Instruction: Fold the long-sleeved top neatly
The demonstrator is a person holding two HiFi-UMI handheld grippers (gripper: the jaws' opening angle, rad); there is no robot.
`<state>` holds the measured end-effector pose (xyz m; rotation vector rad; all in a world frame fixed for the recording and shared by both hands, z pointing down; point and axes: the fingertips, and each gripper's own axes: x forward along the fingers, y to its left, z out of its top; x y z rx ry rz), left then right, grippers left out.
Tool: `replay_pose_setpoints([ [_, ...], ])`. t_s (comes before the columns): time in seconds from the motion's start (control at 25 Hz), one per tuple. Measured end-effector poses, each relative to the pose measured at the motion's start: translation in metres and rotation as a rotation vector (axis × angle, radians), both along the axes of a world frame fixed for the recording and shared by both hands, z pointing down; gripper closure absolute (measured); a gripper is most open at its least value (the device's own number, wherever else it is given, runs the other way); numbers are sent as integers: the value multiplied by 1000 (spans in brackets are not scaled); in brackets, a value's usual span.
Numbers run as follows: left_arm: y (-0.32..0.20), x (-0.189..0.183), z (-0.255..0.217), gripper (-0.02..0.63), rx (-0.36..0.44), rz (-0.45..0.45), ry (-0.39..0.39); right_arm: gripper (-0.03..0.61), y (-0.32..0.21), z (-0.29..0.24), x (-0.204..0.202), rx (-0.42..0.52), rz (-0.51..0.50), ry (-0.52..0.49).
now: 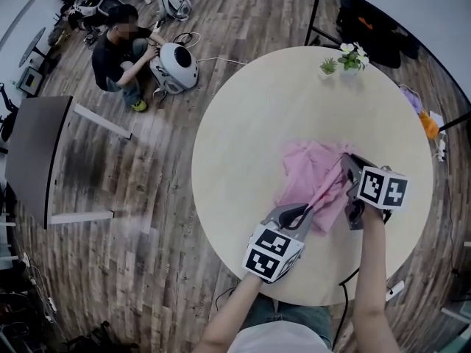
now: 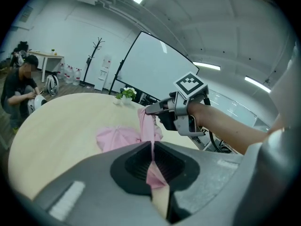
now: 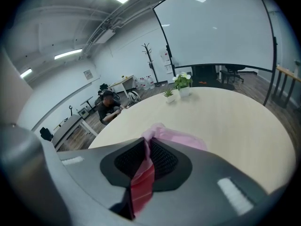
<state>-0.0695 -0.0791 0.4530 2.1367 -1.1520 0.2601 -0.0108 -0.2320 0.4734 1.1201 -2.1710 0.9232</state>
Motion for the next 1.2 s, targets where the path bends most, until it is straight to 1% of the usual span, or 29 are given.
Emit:
replay_pose_setpoints([
  [0.2,1,-32,15,589,-43,-61,24,509,-1,19,-37,-22,-56,41],
  [0.52,11,-64,49,589,-137,-143,80,498,8,64,-80,-83,-141,109],
  [0.64,15,-72,67,588,-186,-184,124,463,11,75,-94,-95,-163,100],
  [0.76,20,-81,84,586,-229,-211,164,383,15,78,-107,-110,-175,68],
  [0.84,23,-86,93,584,-244,-215,154,359,17,78,-112,-99,-185,61],
  [0.96,23,-89,95,583,-241,-211,145,325,19,75,-114,-59,-199,58],
  [1.12,22,-100,89,571,-214,-236,104,288,21,64,-106,10,-192,73],
  [1.2,21,-109,83,561,-191,-262,86,284,21,56,-99,48,-180,79],
])
